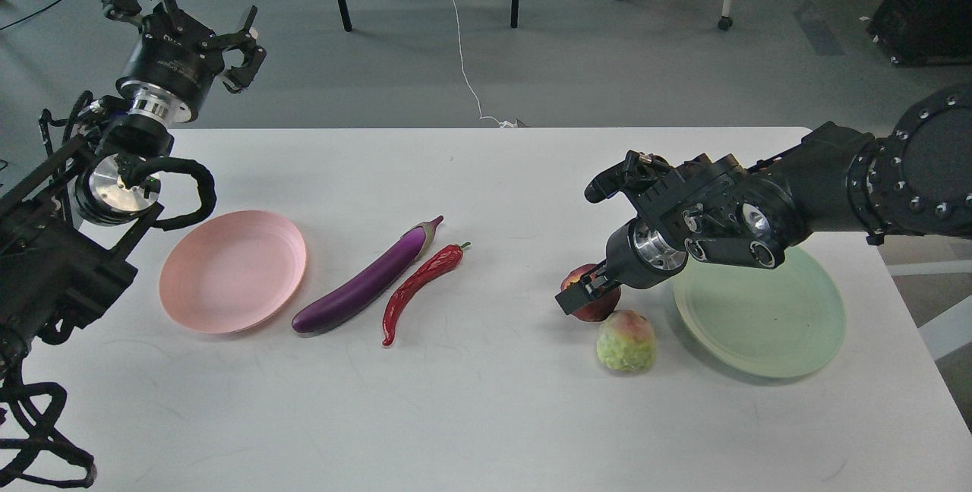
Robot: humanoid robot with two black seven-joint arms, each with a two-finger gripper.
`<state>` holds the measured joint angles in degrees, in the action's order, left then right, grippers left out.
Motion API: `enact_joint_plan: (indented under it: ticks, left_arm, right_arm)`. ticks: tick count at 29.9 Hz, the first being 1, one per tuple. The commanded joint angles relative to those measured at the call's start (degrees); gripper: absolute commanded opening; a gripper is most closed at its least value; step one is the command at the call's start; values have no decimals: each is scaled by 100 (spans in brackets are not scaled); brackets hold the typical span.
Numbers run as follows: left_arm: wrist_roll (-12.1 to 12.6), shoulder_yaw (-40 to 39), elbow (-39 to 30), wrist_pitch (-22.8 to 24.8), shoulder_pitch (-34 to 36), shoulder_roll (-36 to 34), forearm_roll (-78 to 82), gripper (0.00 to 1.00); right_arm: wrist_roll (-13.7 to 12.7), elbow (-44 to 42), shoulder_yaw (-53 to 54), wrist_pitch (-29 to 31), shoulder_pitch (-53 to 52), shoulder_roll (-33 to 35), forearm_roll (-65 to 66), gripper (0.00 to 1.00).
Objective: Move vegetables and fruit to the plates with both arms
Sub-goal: 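Grasp the red apple with the right hand and place it on the green plate, then move the right hand to the pale green fruit and grasp it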
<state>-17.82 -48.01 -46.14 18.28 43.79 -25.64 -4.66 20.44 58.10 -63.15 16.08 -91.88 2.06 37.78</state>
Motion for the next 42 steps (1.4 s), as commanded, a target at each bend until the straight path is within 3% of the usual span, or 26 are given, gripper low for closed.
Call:
enact_joint_plan:
  ticks: [1,11,16,20,25,31,42]
  left_arm:
    - [6,-7,0,17,-3,-20,0,98]
    - [24,-15,-18,17,6,-108,0,98]
    - [15,2,-18,17,6,-108,0,98]
    - [7,2,-26,26,-3,-108,0,98]
    - [6,46,-97,52,-11,-99,9,98]
    - [6,37,-97,70,-20,-125,9,98]
    - [15,37,-97,228,-20,-134,0,98]
  right_arm:
    - [21,26,31,0,-181,224,-16,56]
    - [21,597,-22,0,-770,1726,439,56]
    - [21,633,-13,-184,-473,2746,1521,58]
    - [21,580,-13,-351,-138,3098,1715,60]
    - [12,239,4,-711,380,3117,1751,69]
    - [-14,106,-13,-826,478,3108,1759,95]
    - [3,465,-4,-695,-409,2704,1883,98]
